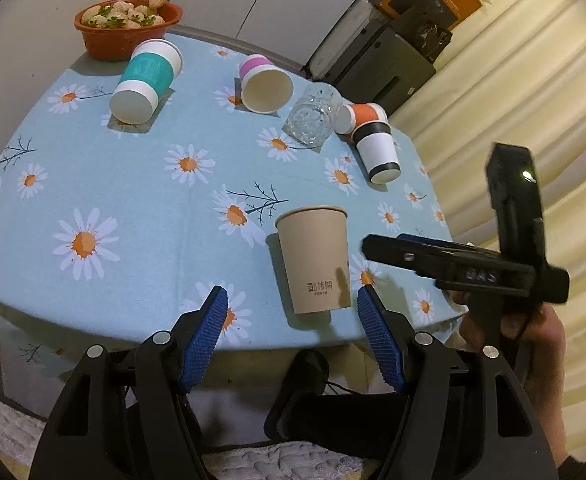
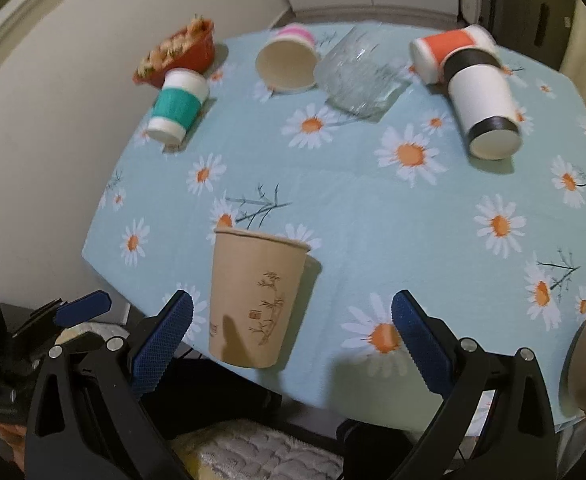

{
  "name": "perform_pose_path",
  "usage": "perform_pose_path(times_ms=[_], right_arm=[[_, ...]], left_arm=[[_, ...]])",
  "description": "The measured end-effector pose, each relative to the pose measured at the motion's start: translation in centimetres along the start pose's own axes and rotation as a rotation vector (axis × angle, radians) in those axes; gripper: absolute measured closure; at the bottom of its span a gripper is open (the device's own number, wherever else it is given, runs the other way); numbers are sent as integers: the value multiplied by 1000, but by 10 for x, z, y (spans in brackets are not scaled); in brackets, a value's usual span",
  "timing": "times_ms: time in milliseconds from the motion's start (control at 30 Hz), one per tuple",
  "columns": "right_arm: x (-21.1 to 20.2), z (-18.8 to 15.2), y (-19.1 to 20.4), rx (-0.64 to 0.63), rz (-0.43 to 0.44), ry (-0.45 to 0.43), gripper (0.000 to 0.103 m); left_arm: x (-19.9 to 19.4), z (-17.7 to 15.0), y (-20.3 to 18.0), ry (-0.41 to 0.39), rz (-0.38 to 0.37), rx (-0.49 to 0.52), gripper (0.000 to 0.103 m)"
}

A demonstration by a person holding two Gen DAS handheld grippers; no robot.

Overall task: Flip cup upright
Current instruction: 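Close the right gripper on the tan cup while the left gripper opens and releases it, then rotate the tan cup opening-up with the right gripper and lower it toward the table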

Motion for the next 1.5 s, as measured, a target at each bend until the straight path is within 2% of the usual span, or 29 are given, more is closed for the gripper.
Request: perform_pose_path(times_ms=[167, 300, 367, 533, 567, 700, 867, 1133, 1300, 1400, 1500], right_arm=[[19, 3, 11, 8, 11, 85, 12], [33, 7, 15, 30, 7, 139, 22], [39, 8, 18, 29, -2, 156, 23], [49, 10, 17, 39, -36, 181, 23], [52, 10, 17, 45, -31, 189, 25], [59, 9, 17, 55, -35, 204, 40], [56, 8, 15, 62, -30, 193, 41], [28, 9, 13, 53, -31, 116, 41], [-4, 13, 13, 40, -39, -16, 41], [-24, 12, 16, 5, -86, -128, 41], [-36, 7, 18, -10, -71, -217, 41]], left_arm=[[-1, -1, 6, -38, -22, -11, 37], [3, -3, 14, -36, -34, -32, 37], [5, -5, 16, -33, -48, -41, 37], [10, -8, 18, -27, -66, -51, 37], [10, -8, 18, -27, -71, -51, 37], [10, -8, 20, -29, -68, -47, 37], [10, -7, 22, -30, -64, -52, 37], [10, -3, 22, -38, -60, -55, 37], [10, 2, 19, -53, -50, -54, 37], [14, 4, 18, -54, -40, -51, 37], [18, 7, 16, -54, -37, -48, 37]])
Point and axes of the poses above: each gripper's, at about its wrist camera, not at the fingertips, and x roughly the way its jaws point, y to its left, z to its top, the point moved 9 cm from there along x, roughly the way its jaws point, and after that the axes turned 7 degrees about y, right-handed, at the moved point
